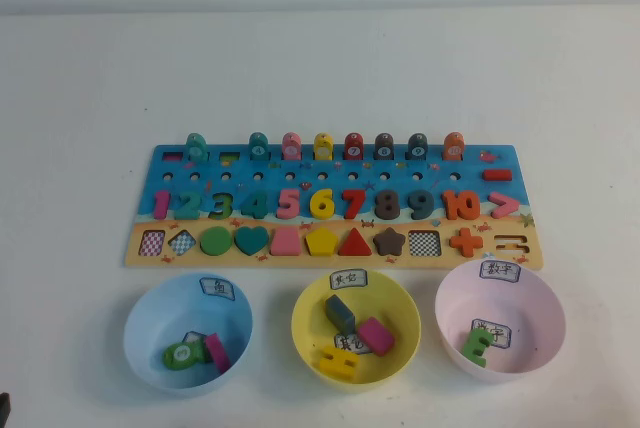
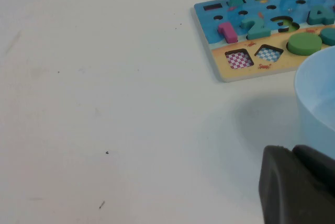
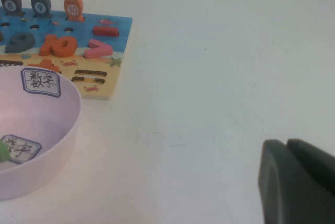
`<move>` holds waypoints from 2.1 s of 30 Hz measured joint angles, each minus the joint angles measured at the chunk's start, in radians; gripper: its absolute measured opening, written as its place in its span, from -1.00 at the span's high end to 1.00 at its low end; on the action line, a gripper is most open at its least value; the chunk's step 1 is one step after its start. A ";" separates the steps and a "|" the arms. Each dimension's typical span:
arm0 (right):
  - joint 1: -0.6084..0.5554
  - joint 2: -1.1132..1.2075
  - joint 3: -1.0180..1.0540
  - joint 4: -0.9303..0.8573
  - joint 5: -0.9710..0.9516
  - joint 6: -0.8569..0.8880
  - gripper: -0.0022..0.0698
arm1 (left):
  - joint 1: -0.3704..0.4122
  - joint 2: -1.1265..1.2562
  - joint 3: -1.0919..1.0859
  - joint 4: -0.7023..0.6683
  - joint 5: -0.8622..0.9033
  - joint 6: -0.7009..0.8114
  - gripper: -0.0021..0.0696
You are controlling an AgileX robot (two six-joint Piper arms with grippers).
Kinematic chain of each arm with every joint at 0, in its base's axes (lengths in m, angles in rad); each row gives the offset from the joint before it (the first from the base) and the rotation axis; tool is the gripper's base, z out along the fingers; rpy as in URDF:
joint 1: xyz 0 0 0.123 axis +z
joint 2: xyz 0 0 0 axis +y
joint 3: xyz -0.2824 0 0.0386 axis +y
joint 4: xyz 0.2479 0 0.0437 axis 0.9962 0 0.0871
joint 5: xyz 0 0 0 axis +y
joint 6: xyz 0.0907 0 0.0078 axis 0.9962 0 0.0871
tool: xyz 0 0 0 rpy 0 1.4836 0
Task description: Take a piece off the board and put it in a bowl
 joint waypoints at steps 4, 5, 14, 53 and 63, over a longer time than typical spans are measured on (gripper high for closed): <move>0.000 0.000 0.000 0.010 0.000 0.000 0.99 | 0.000 0.000 0.000 0.000 0.000 0.000 0.95; 0.000 0.000 0.000 0.022 0.000 0.000 0.99 | 0.000 0.000 0.000 0.000 0.000 0.000 0.95; 0.000 0.000 0.000 0.164 0.000 0.000 0.99 | 0.000 0.000 0.000 0.000 0.000 0.000 0.95; 0.000 0.556 -0.603 0.383 0.477 -0.144 0.99 | 0.000 0.000 0.000 0.000 0.000 0.000 0.95; 0.058 1.119 -1.108 0.179 0.853 -0.149 0.99 | 0.000 0.000 0.000 0.000 0.000 0.000 0.95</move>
